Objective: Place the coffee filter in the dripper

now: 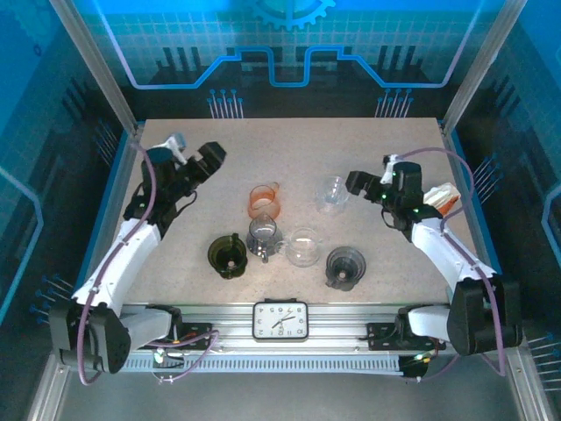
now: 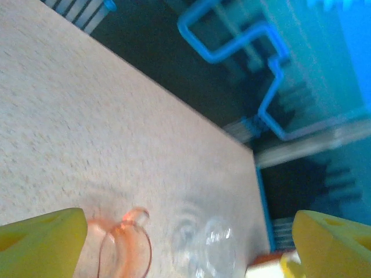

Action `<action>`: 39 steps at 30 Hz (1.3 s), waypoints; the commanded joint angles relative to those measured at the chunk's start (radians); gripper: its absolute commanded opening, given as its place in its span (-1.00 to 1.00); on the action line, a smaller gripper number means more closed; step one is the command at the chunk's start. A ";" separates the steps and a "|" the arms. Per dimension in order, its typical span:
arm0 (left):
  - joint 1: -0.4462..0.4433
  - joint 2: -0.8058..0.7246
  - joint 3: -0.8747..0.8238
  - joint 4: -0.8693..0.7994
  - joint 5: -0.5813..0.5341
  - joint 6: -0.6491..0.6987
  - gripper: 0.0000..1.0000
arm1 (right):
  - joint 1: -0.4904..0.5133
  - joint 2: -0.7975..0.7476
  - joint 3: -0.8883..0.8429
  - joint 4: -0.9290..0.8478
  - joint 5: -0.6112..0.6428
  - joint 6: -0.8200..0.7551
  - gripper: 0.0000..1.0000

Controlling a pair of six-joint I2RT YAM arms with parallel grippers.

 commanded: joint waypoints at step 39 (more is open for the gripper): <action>-0.335 0.244 0.042 -0.474 -0.025 0.267 0.19 | 0.534 0.141 0.200 -0.486 0.235 -0.262 0.81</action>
